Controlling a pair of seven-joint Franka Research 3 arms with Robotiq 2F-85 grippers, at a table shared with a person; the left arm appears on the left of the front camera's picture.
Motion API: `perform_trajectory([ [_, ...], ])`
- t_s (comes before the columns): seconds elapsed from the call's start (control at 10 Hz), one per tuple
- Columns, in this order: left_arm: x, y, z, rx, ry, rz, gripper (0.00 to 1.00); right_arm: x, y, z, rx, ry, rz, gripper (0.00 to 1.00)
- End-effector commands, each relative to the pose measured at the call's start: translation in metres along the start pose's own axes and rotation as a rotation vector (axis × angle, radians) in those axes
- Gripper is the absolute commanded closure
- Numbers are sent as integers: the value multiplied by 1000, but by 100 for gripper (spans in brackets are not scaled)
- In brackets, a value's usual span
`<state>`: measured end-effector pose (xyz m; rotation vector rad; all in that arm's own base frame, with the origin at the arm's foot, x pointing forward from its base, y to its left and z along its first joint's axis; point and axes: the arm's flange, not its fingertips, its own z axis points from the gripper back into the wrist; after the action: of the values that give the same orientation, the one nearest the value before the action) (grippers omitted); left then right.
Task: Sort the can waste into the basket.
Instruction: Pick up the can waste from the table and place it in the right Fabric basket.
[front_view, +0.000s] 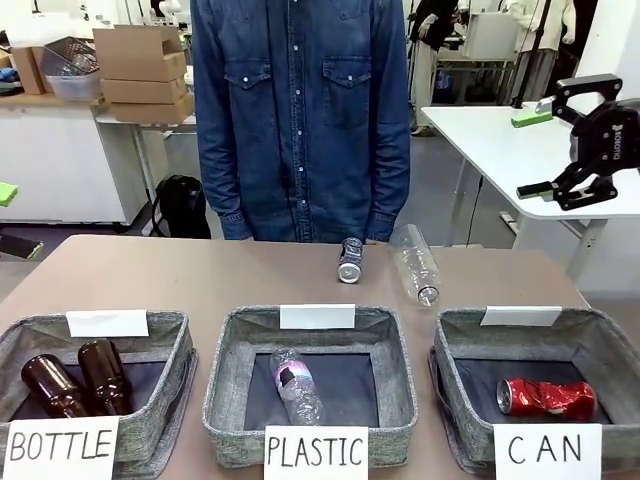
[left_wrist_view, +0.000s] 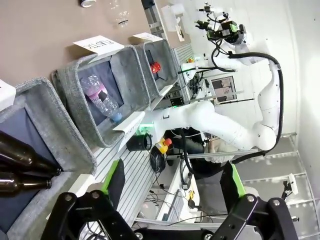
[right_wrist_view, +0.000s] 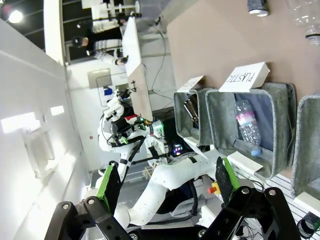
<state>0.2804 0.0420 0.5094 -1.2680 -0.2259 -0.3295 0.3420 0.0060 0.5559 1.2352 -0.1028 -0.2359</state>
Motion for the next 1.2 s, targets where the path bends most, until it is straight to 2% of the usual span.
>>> perform_trajectory([
  [0.0,0,-2,-3,-5,12,7,0,0,0,0,0,0,0,0],
  [0.1,0,-2,-3,-5,12,7,0,8,29,-28,-339,-49,69,0],
  [0.2,0,-2,-3,-5,12,7,0,23,46,-51,-507,-73,132,0],
  [0.3,0,-2,-3,-5,12,7,0,41,52,-70,-685,-145,102,0],
  [0.4,0,-2,-3,-5,12,7,0,54,52,-88,-787,-160,96,0],
  [0.5,0,-2,-3,-5,12,7,0,59,55,-100,-757,-178,113,0],
  [0.6,0,-2,-3,-5,12,7,0,28,53,-80,-566,-121,177,0],
  [0.7,0,-2,-3,-5,12,7,0,42,56,-99,-677,-161,188,0],
  [0.9,0,-2,-3,-5,12,7,0,-2,32,-16,-553,-262,191,0],
  [1.0,0,-2,-3,-5,12,7,0,-33,14,19,-536,-342,153,0],
  [1.1,0,-2,-3,-5,12,7,0,-52,3,34,-560,-408,134,0],
])
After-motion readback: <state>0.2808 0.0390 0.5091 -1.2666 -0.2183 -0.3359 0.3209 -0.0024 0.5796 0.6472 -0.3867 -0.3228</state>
